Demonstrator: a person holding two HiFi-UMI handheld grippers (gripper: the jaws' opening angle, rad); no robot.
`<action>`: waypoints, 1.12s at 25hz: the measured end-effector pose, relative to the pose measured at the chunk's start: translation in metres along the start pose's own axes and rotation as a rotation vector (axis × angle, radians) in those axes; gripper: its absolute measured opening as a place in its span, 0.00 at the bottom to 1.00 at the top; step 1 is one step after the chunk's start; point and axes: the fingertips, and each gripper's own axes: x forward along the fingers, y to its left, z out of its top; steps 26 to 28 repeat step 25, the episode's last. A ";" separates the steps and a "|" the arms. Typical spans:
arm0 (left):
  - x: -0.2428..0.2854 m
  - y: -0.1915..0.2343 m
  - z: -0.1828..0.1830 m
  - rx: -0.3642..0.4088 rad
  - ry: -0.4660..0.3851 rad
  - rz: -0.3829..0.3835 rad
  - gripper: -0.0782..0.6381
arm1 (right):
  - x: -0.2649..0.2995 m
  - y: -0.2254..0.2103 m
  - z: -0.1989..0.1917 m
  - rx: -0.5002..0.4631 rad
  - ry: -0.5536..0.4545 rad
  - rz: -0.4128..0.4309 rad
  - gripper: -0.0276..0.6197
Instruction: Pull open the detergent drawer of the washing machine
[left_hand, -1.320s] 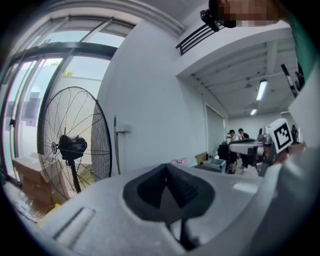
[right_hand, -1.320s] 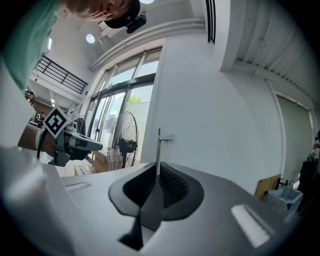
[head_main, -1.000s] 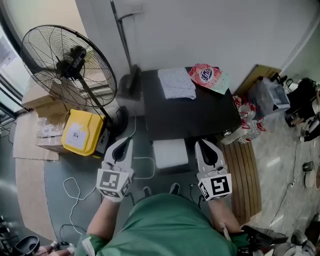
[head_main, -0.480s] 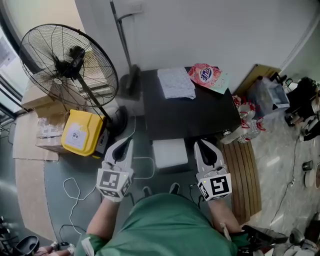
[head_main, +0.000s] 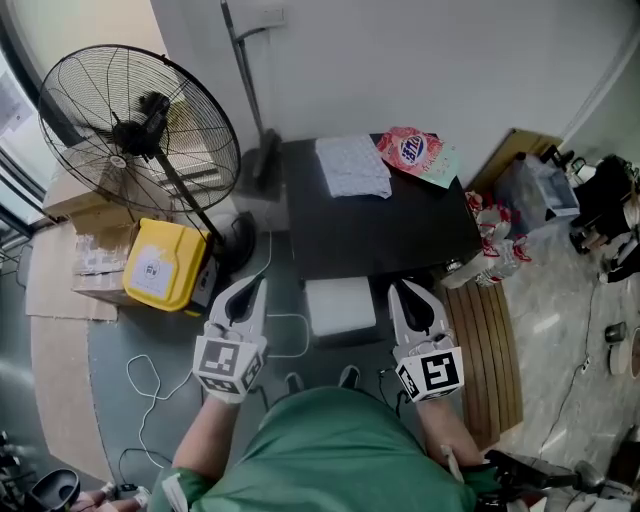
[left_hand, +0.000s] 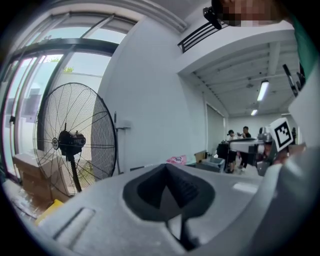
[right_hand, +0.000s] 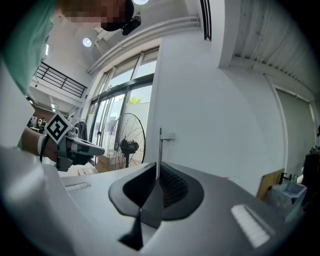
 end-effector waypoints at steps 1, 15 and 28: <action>0.000 -0.001 -0.001 -0.001 0.002 -0.001 0.11 | 0.000 0.000 -0.001 -0.001 0.000 0.002 0.08; -0.001 -0.004 -0.005 -0.018 0.011 0.000 0.11 | -0.005 0.000 -0.005 0.022 0.012 -0.007 0.08; -0.003 -0.005 -0.005 -0.023 0.013 -0.001 0.11 | -0.006 0.002 -0.004 0.011 0.009 0.000 0.07</action>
